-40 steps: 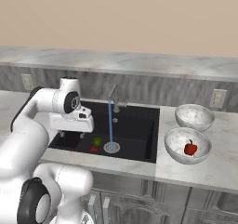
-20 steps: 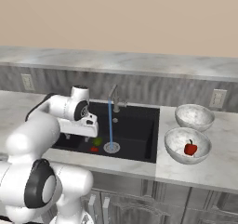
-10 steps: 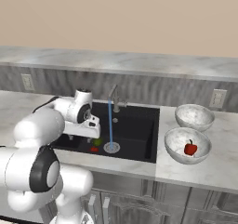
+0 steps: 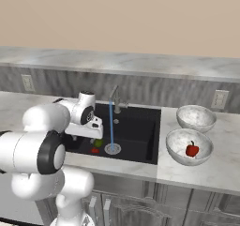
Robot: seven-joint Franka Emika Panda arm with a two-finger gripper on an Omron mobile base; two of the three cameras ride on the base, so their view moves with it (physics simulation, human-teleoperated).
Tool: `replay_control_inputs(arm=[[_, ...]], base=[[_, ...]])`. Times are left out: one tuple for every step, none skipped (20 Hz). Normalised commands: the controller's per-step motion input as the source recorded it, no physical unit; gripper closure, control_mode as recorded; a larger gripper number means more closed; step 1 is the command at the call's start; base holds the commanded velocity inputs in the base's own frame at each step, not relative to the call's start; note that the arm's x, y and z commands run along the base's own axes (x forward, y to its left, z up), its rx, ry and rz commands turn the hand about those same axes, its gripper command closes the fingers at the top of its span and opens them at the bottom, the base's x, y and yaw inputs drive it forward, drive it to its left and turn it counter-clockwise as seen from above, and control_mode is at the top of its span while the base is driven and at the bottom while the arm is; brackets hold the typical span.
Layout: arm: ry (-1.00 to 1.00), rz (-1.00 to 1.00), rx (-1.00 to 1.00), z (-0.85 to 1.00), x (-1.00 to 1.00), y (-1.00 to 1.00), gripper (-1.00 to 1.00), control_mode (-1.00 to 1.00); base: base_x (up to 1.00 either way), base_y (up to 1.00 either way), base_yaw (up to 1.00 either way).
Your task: Pick the bell peppers from the sink and place them in one bowl. Place the lime in the other bowl. Then turn off the sink faucet.
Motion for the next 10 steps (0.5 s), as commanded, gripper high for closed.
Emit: replay_control_inputs(arm=[[0.02,0.00,0.00,-0.19,0.32,0.00,-1.00,-1.00],[0.02,0.00,0.00,-0.20,0.31,0.00,-1.00,-1.00],[0.02,0.00,0.00,-0.22,0.30,0.00,-1.00,-1.00],[0.02,0.00,0.00,-0.24,0.30,0.00,-1.00,-1.00],[0.01,0.00,0.00,-0.27,0.29,0.00,-1.00,-1.00],[0.01,0.00,0.00,-0.30,0.28,0.00,-1.00,-1.00],[0.00,0.00,0.00,-0.31,0.26,0.00,-1.00,-1.00],[0.01,0.00,0.00,-0.32,0.26,0.00,-1.00,-1.00],[0.01,0.00,0.00,-0.33,0.26,0.00,-1.00,-1.00],[0.01,0.00,0.00,-0.32,0.26,0.00,-1.00,-1.00]], base=[[0.00,0.00,0.00],[0.00,0.00,0.00],[0.00,0.00,0.00],[0.00,0.00,0.00],[0.00,0.00,0.00],[0.00,0.00,0.00],[0.00,0.00,0.00],[0.00,0.00,0.00],[0.00,0.00,0.00],[0.00,0.00,0.00]])
